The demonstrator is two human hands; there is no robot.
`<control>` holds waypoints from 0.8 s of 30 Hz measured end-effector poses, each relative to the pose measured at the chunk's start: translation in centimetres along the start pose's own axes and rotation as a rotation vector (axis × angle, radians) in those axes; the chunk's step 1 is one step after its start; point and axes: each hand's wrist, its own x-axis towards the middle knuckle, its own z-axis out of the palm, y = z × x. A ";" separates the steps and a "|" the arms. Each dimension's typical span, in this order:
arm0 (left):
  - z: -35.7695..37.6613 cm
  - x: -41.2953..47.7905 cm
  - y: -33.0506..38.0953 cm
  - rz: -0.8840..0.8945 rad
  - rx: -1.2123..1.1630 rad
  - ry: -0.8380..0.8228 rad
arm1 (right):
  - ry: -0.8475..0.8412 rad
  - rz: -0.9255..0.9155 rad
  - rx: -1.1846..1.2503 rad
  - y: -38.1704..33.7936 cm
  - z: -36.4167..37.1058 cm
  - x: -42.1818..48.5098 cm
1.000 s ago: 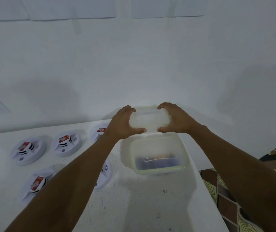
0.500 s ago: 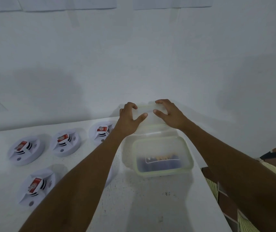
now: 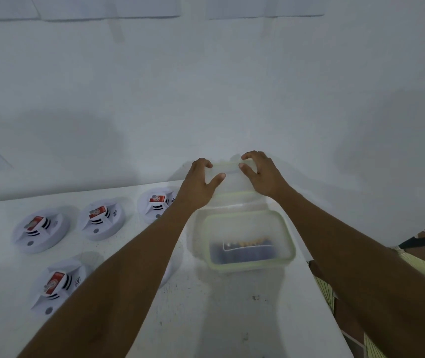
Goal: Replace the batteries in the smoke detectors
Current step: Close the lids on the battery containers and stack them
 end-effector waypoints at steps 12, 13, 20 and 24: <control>-0.1 -10.5 1.6 0.128 -0.223 0.164 | 0.189 0.051 0.340 -2.0 -2.6 -12.0; 0.2 -11.9 1.6 0.128 -0.254 0.146 | 0.176 0.056 0.348 -1.9 -2.3 -13.5; 1.3 -18.1 0.5 0.057 -0.401 0.124 | 0.125 0.134 0.491 -1.8 -0.5 -21.1; 1.3 -18.3 1.0 0.007 -0.434 0.132 | 0.167 0.134 0.528 -1.9 0.1 -21.8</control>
